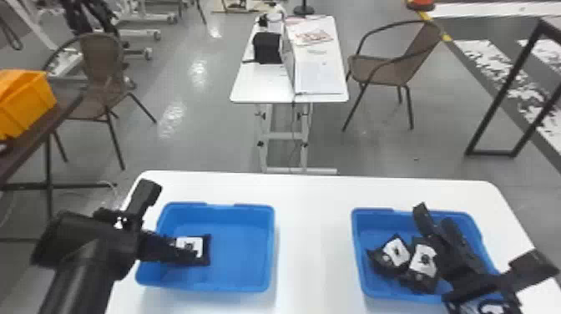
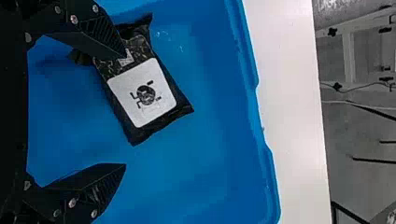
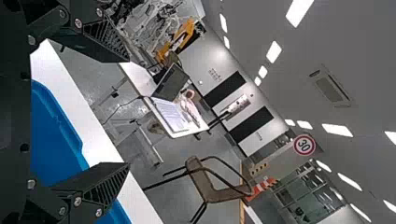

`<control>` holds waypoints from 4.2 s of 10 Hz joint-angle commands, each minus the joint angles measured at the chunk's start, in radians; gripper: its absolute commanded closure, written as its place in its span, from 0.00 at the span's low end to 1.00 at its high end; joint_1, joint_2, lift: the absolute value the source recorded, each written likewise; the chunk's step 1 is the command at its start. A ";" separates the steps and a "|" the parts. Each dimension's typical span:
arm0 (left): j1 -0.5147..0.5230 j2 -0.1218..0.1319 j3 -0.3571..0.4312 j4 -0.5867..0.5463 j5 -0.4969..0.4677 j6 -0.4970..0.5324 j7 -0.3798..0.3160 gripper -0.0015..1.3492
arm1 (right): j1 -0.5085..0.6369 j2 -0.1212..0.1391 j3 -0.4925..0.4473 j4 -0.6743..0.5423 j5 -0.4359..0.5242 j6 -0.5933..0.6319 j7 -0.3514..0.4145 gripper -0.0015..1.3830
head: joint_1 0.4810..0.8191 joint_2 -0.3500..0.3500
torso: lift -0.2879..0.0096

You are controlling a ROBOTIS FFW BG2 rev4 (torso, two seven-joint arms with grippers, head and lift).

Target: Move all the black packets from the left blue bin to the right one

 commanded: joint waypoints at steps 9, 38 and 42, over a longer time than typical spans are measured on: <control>-0.122 0.018 -0.115 0.255 -0.353 -0.342 -0.040 0.16 | -0.004 0.000 0.010 0.024 -0.031 0.006 0.019 0.18 | 0.63 0.57 | 0.97; -0.109 -0.140 -0.398 0.294 0.620 -0.731 0.072 0.89 | -0.188 -0.001 0.277 0.029 0.092 0.116 0.203 0.18 | 0.63 0.35 | 0.97; -0.120 -0.142 -0.433 0.294 0.666 -0.727 0.065 0.89 | -0.216 0.003 0.290 0.052 0.173 0.148 0.175 0.85 | 0.63 0.37 | 0.97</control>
